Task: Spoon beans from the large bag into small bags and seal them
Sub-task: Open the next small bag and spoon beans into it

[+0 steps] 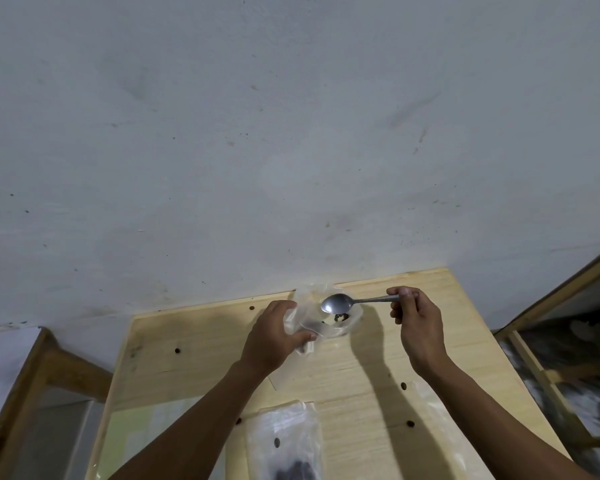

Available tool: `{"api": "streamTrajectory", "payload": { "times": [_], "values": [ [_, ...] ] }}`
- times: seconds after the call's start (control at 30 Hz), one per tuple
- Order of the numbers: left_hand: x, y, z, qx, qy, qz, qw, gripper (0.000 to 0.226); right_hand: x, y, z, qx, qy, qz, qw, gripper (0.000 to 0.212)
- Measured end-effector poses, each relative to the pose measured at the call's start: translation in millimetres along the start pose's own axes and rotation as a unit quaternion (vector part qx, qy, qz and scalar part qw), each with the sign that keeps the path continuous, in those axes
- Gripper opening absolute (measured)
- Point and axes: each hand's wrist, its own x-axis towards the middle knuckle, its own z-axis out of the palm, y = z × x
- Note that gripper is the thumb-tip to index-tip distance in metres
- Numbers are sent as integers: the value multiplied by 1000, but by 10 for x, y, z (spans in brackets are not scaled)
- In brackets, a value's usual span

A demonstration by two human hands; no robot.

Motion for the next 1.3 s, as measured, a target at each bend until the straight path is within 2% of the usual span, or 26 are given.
{"api": "streamTrajectory", "payload": {
  "times": [0.17,0.27,0.43,0.5,0.63,0.73,0.87,0.93,1.0,1.07,1.13,1.2,1.3],
  "values": [
    [-42,-34,-58,-18,23,-21,999,63,12,135,36,47,35,94,994,33],
    [-83,-102,-77,-50,54,-46,996,64,-20,270,13,63,28,139,988,36],
    [-104,-92,-133,-95,95,-67,989,51,-116,528,-119,7,-8,181,984,38],
    [-123,-57,-138,-116,106,-72,985,53,-154,607,-170,-15,-26,183,983,37],
    [-201,56,-119,-126,106,-58,985,60,-154,714,-245,-71,-52,184,979,33],
    [-255,157,-98,-139,94,-45,985,65,-124,715,-275,-78,-54,206,974,21],
    [-287,244,-46,-173,72,-48,981,65,-146,582,-257,-77,-67,243,965,34],
    [-303,304,-19,-195,60,-51,978,64,-196,480,-198,-99,-113,209,966,35],
    [-303,354,-4,-211,59,-49,974,63,-267,316,-86,-91,-202,145,964,33],
    [-285,374,20,-211,51,-50,975,66,-355,95,40,-67,-290,84,951,35],
    [-261,375,42,-204,40,-53,977,69,-405,-61,146,-62,-341,15,938,36],
    [-245,374,47,-205,27,-55,977,67,-400,-119,207,-80,-322,-34,943,32],
    [-250,403,-7,-220,13,-37,975,44,-335,-119,219,-91,-255,-46,962,32]
  ]
}}
